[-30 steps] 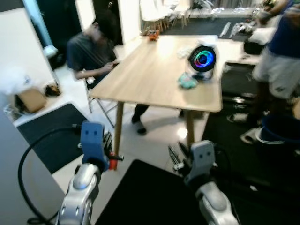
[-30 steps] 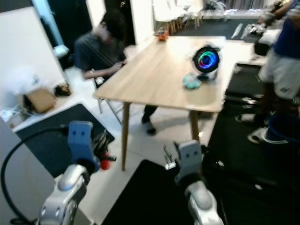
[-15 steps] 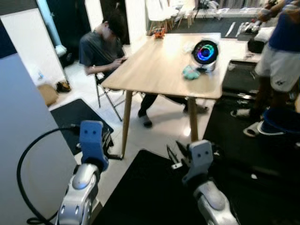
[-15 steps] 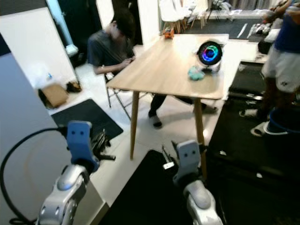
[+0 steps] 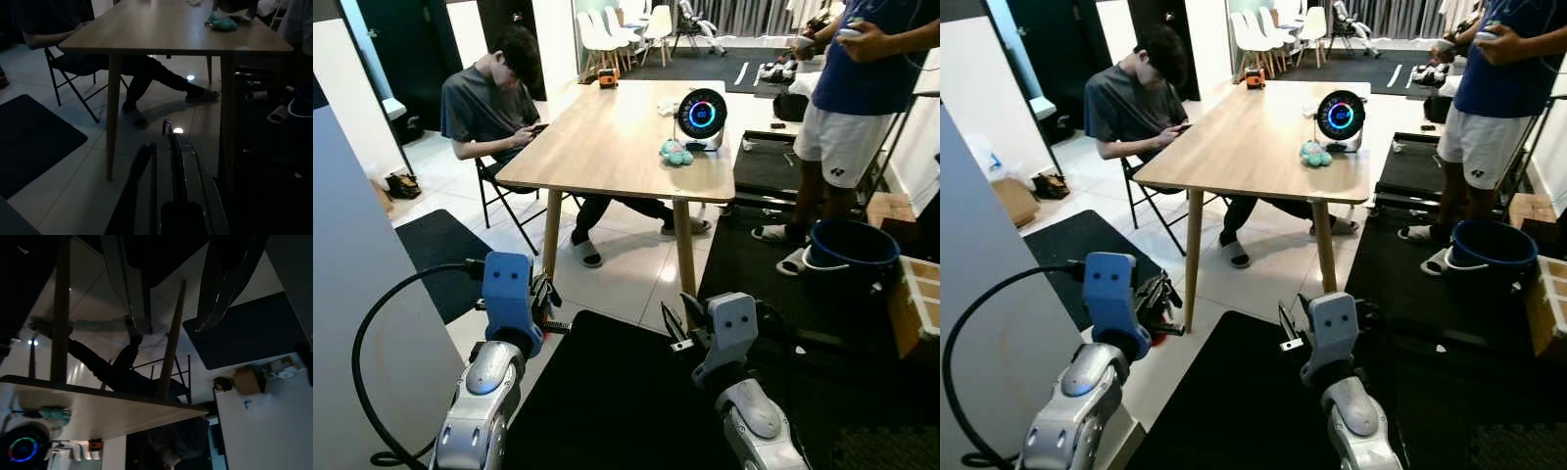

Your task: Hang keys on a hook

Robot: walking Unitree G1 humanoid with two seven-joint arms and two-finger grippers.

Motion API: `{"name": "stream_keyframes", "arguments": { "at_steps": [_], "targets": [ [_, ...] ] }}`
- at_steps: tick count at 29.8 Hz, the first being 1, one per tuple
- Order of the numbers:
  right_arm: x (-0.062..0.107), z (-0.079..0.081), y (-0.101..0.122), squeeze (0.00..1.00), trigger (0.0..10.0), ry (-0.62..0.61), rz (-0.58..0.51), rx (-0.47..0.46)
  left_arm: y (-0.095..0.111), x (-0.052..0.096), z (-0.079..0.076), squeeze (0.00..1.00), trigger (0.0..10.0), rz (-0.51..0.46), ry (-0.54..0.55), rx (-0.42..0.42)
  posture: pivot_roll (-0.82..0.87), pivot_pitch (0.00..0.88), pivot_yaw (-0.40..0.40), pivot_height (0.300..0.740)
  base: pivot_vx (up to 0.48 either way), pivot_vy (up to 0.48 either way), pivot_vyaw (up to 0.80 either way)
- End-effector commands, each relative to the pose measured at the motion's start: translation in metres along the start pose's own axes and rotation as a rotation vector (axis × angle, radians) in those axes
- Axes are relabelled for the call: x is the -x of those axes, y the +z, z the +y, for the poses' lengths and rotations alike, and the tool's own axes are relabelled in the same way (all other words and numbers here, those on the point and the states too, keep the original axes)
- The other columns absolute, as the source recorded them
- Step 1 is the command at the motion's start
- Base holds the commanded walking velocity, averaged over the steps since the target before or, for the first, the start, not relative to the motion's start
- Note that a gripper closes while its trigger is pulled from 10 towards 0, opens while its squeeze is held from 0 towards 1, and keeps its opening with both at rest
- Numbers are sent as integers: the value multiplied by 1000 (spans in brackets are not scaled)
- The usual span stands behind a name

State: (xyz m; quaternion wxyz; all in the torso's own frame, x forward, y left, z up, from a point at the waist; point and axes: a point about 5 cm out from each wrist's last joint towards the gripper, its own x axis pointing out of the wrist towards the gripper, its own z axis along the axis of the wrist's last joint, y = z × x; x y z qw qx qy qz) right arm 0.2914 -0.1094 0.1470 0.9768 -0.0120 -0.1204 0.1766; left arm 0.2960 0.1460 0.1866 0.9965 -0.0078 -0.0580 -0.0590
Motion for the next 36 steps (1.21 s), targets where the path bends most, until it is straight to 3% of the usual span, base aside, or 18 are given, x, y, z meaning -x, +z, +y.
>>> {"name": "stream_keyframes", "arguments": {
  "at_steps": [1,12,36],
  "targets": [
    [2,1,-4,0,10000,-3,15,1,3,0,2,0,10000,-19,0,-14,39,104,81,740,0,0,0],
    [1,1,-3,0,10000,12,3,25,2,0,2,0,10000,-15,-1,-27,41,99,79,740,0,0,145],
    [1,3,-3,0,10000,11,3,4,2,0,2,0,10000,-9,1,-32,42,108,85,740,0,0,794]
  ]
}}
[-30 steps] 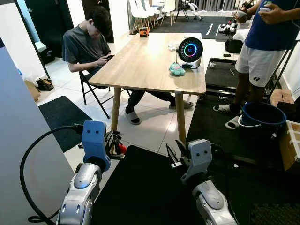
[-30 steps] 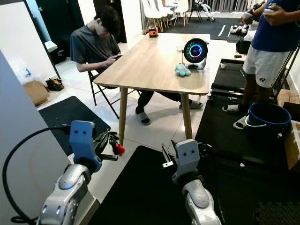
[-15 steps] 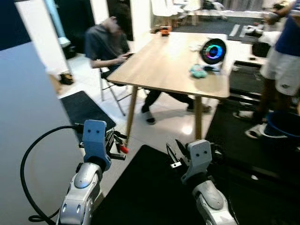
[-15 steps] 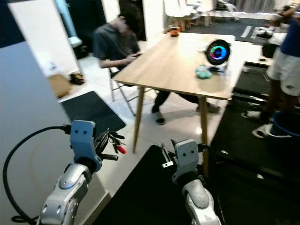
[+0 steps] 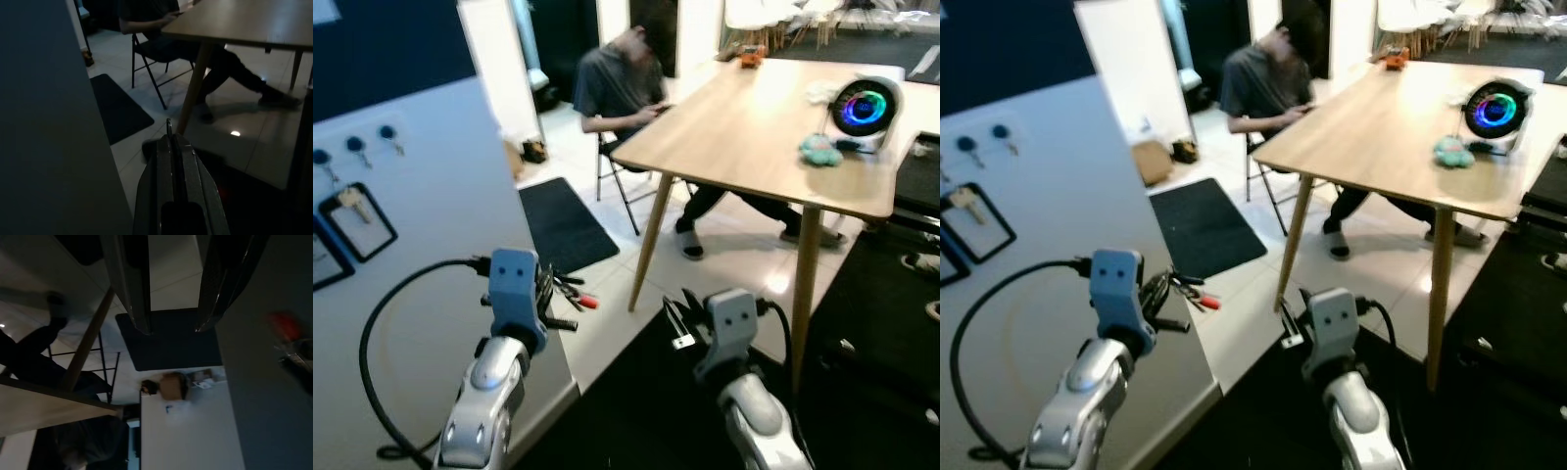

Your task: Hang keys on a hook

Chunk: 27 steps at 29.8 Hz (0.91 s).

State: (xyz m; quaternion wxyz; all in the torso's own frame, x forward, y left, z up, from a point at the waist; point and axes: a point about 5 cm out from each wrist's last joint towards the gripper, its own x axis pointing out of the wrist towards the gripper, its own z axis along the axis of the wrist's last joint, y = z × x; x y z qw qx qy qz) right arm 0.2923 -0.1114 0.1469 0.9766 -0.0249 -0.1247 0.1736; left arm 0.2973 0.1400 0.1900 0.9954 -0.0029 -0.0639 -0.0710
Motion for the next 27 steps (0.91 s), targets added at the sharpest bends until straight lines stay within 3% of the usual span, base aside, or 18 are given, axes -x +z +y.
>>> {"name": "stream_keyframes", "arguments": {
  "at_steps": [1,27],
  "targets": [
    [1,5,-3,0,10000,14,7,-23,-1,2,8,0,10000,3,26,-23,42,108,85,740,0,0,794],
    [2,6,-3,0,10000,15,6,-22,-1,2,7,0,10000,2,24,-22,42,112,84,740,0,0,794]
  ]
}}
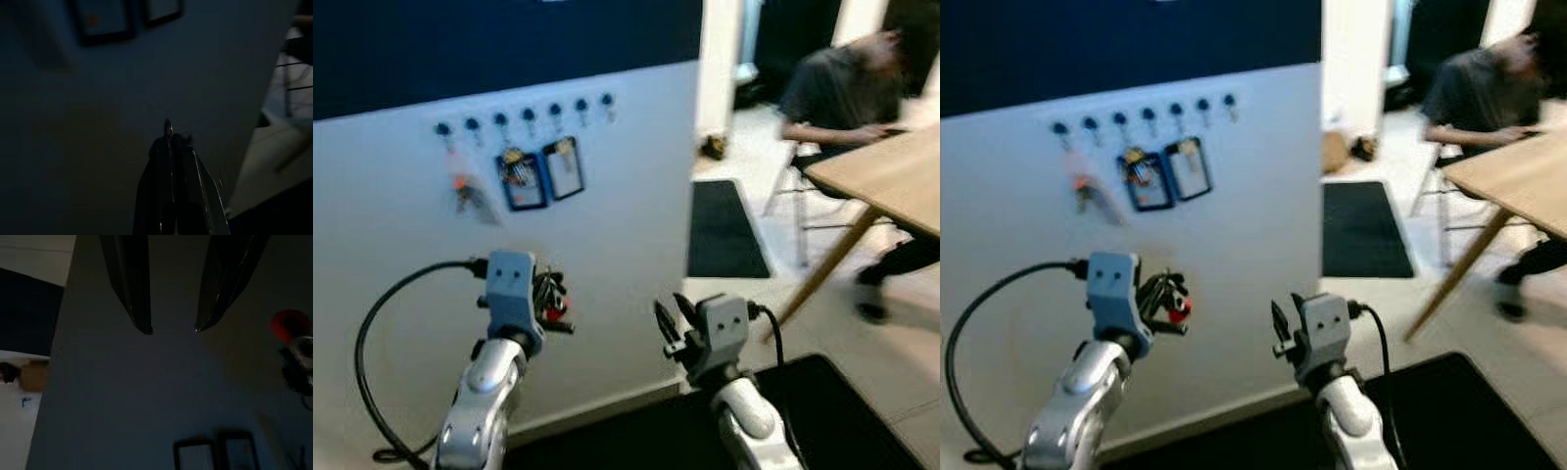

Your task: Hang keys on a hook

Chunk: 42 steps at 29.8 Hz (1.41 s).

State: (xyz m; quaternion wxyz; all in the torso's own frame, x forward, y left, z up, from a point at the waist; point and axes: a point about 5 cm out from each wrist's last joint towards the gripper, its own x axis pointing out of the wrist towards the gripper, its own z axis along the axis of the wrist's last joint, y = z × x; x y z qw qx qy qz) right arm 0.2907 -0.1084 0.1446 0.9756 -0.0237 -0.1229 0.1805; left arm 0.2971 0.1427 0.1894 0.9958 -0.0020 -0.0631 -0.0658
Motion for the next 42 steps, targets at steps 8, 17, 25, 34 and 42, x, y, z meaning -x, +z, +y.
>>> {"name": "stream_keyframes", "arguments": {
  "at_steps": [8,17,25,34,42],
  "targets": [
    [1,3,-1,0,10000,1,3,-18,0,2,5,0,10000,2,14,-21,43,113,85,740,0,0,794],
    [1,2,-2,0,10000,-10,5,-17,-1,1,5,0,10000,5,9,-23,41,113,88,740,0,0,773],
    [0,0,-1,0,10000,-28,0,-10,1,0,2,0,10000,-3,-6,-35,40,107,87,740,0,0,0],
    [-1,-2,1,0,10000,-44,-11,-5,15,-9,-13,0,10000,-48,-48,-55,35,105,87,740,0,0,0],
    [-5,-4,9,0,10000,-63,-43,4,43,-25,-31,0,10000,-138,-102,-1,31,109,93,740,0,0,0]
  ]
}}
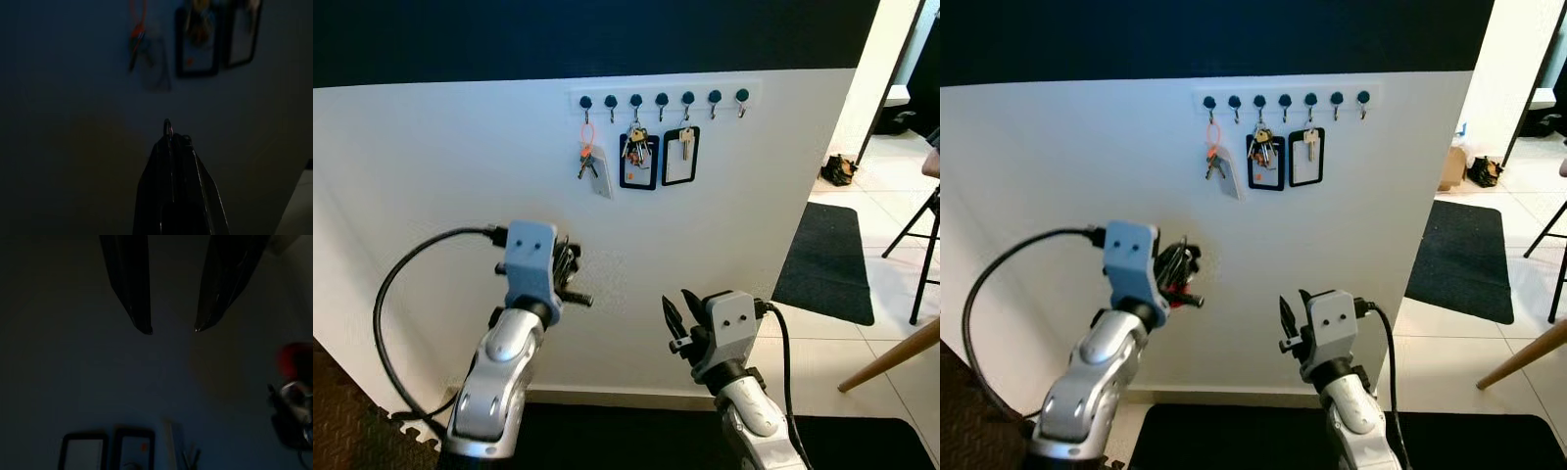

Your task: Hang keys on a hook

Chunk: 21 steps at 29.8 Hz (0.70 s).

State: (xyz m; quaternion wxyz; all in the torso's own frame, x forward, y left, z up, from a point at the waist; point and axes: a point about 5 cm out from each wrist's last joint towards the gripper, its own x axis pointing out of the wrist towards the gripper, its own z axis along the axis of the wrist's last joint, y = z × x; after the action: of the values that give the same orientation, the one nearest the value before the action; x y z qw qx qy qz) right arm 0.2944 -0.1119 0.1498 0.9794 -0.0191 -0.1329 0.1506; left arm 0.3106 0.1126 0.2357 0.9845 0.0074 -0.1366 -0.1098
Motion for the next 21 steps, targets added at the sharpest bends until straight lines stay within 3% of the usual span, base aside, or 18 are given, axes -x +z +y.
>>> {"name": "stream_keyframes", "arguments": {
  "at_steps": [1,5,21],
  "targets": [
    [-2,1,5,0,10000,0,-27,5,4,-5,-7,0,10000,-8,-34,39,30,109,95,740,0,0,0],
    [-2,3,6,0,10000,-3,-31,2,18,-9,-23,0,10000,-46,-135,65,30,111,99,740,0,0,0],
    [-1,3,3,0,10000,-6,-17,-10,7,-5,-18,0,10000,5,-100,31,38,116,92,740,0,0,0]
  ]
}}
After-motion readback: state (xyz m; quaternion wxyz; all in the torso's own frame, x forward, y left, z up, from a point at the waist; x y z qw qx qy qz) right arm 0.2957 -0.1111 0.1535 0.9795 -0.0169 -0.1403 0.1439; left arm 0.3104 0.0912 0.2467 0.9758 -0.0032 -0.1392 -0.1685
